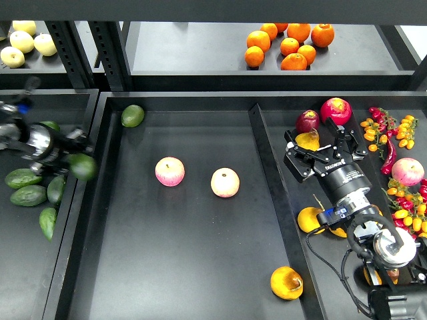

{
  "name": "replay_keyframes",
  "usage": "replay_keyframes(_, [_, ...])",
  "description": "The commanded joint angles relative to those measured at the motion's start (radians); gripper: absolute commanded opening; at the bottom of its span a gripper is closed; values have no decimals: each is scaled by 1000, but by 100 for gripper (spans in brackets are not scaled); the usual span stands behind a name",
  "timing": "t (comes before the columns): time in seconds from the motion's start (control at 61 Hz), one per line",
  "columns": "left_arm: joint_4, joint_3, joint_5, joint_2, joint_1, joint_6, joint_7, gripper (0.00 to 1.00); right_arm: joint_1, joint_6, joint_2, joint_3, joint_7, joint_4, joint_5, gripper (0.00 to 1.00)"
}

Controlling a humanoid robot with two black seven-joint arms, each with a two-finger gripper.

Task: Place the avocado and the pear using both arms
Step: 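Lift the avocado and carry it into the avocado bin, then open the left gripper to release the avocado among the avocados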

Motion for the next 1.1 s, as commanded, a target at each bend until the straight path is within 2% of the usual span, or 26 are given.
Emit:
replay_keyframes(0.0, [11,2,-4,50,7,0,0,8,0,2,0,-2,0,0,0,100])
replay_keyframes(0.23, [17,2,-5,120,46,0,0,9,0,2,0,-4,0,0,0,100])
replay_keyframes(0.393, [18,-3,-5,152,117,0,0,9,0,2,0,-7,0,-2,0,100])
replay_keyframes(1.082, [98,-46,-5,140,246,0,0,15,-5,10,0,-5,-1,-2,0,100])
